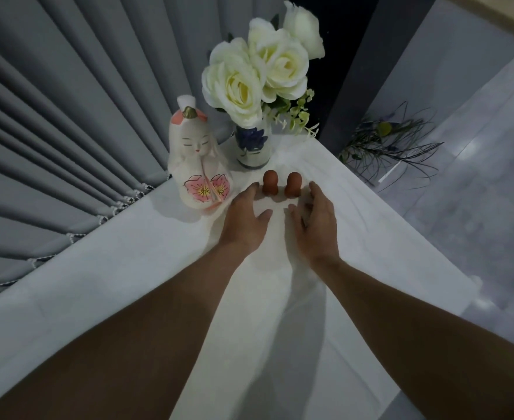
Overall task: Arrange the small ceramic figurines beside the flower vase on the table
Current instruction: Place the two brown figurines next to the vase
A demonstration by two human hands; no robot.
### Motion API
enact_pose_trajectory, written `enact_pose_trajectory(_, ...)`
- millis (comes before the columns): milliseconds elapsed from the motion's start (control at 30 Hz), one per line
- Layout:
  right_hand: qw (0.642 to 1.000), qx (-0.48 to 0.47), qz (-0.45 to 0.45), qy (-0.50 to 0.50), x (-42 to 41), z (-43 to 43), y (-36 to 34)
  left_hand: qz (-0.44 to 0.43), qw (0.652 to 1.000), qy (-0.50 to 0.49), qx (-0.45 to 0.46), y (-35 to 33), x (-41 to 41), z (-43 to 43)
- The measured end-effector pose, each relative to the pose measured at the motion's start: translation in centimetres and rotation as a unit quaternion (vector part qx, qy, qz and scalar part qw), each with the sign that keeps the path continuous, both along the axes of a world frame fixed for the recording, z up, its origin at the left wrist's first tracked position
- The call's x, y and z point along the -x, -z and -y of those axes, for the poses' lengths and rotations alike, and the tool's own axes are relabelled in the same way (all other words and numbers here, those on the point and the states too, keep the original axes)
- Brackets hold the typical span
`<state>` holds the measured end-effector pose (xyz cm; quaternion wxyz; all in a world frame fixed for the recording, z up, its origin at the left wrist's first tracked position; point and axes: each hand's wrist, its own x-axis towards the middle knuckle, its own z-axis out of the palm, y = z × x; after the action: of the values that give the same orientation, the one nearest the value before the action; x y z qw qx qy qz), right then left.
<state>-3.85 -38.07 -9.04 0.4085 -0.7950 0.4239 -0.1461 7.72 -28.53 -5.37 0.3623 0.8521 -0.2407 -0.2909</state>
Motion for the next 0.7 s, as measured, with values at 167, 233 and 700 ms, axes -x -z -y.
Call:
enact_pose_trajectory(167, 0.987, 0.077, -0.134, -0.048, 2.6, -4.9, 0.3, -0.018, 0.996, 0.051, -0.066, -1.6, 0.3, -4.0)
enact_pose_trajectory(233, 0.968, 0.127, -0.194, -0.093, 3.8, -7.2, 0.7, -0.017, 0.994, 0.07, -0.082, -2.3, 0.2, -6.1)
enact_pose_trajectory(700, 0.917, 0.211, -0.257, -0.22, 10.6, -21.9, 1.0, -0.024, 0.972, 0.126, -0.196, -6.8, 1.9, -24.5)
